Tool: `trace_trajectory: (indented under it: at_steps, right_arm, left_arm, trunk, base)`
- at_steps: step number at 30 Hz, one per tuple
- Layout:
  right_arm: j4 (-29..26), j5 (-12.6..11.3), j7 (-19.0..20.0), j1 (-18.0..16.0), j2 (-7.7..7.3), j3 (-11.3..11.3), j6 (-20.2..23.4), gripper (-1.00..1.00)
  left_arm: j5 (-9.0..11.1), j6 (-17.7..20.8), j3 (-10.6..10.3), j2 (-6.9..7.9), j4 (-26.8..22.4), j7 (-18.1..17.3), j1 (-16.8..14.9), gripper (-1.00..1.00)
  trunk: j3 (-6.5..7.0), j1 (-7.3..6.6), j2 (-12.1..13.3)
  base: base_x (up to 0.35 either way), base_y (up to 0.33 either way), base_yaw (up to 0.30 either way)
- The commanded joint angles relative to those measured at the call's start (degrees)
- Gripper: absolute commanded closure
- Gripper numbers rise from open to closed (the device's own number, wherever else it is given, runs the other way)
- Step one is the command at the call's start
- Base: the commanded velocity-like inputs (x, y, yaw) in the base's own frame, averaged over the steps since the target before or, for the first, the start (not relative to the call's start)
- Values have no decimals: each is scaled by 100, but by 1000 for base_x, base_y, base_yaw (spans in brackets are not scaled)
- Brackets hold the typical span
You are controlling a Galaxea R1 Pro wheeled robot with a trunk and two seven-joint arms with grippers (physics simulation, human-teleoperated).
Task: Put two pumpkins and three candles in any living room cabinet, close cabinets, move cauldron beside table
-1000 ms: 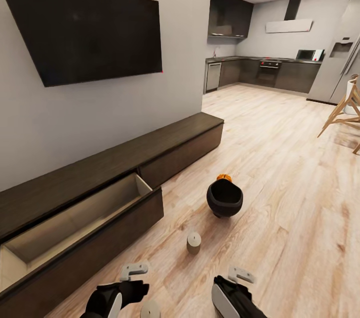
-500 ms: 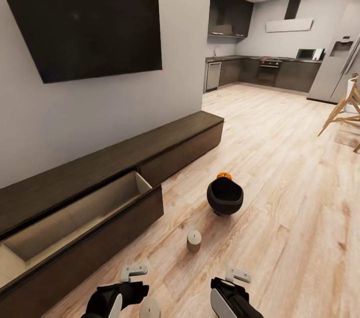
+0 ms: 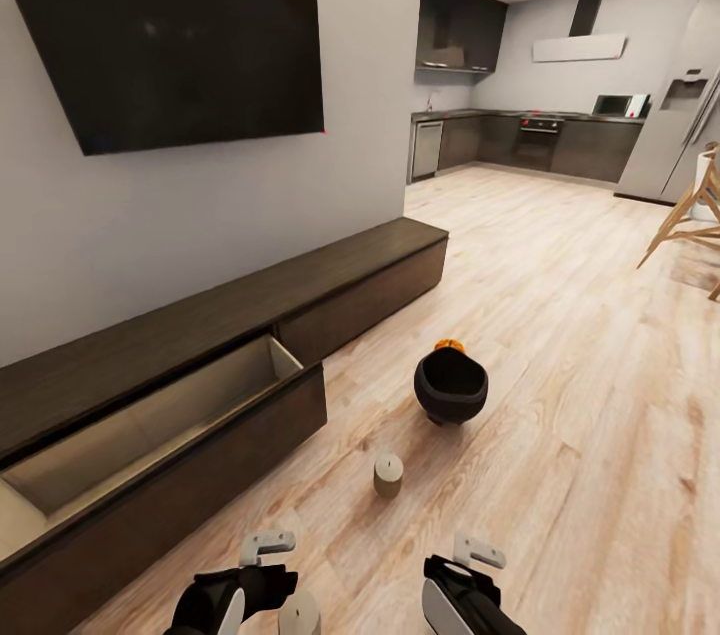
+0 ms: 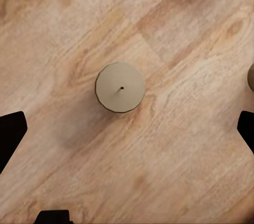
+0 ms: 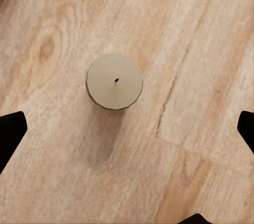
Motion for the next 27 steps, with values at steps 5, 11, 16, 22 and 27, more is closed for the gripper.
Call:
trace_trajectory:
  at_steps: [5,11,16,22,27]
  right_arm:
    - [12,-11,-42,-5,-5,32,37,-100]
    - [20,-10,-35,-5,-13,32,27,-100]
    - [23,-18,-33,-5,-23,36,-35,-100]
    - [24,-19,-33,-5,-31,33,-50,-100]
    - [95,-11,-33,-5,-23,37,-51,-100]
  left_arm:
    - [59,-143,-7,-11,21,52,-2,-100]
    - [66,-255,-7,-13,107,58,-2,-100]
    - [65,-244,-7,-9,97,20,-2,-100]
    - [129,-88,223,121,-301,-328,-2,-100]
    - [394,1267,1051,705,-1198,-2363,-2,-100]
  trunk:
    - [-95,110,-204]
    - [-203,241,-445]
    - [-293,351,-646]
    - [-401,483,-886]
    - [-490,593,-1087]
  base:
    - [0,0,0]
    - [0,0,0]
    - [0,0,0]
    - [0,0,0]
    - [0,0,0]
